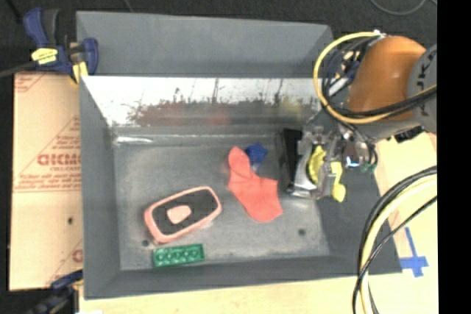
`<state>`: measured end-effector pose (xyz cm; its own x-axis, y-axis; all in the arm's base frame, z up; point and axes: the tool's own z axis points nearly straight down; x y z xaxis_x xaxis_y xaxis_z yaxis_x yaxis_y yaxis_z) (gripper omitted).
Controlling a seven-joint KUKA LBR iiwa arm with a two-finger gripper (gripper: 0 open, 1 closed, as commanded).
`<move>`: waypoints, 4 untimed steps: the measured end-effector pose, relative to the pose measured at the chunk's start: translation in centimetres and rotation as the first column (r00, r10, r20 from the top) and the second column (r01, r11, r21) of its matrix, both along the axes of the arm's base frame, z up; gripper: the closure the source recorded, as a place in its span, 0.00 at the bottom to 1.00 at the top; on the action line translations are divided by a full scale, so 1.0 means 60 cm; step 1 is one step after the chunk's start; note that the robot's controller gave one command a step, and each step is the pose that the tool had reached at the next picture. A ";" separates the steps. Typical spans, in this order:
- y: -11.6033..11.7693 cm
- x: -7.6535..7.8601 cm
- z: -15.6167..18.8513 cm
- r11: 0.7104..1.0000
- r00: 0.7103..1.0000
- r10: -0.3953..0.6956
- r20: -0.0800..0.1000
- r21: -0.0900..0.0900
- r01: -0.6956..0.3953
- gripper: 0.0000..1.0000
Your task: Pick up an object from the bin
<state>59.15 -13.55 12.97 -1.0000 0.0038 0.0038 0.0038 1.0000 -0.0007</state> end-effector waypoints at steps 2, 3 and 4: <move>0.028 0.012 -0.035 0.969 0.969 0.247 0.010 -0.004 -0.247 0.00; 0.099 0.043 -0.026 0.832 0.832 0.555 0.002 0.000 -0.555 0.00; 0.117 0.056 -0.031 0.765 0.765 0.644 0.009 -0.008 -0.644 0.00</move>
Offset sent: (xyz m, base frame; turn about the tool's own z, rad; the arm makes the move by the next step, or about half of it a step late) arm 0.0095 0.0390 -0.0597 -0.5535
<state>62.54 -6.50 11.13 -0.7671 -0.6415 -0.0056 -0.6415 0.7671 -0.0084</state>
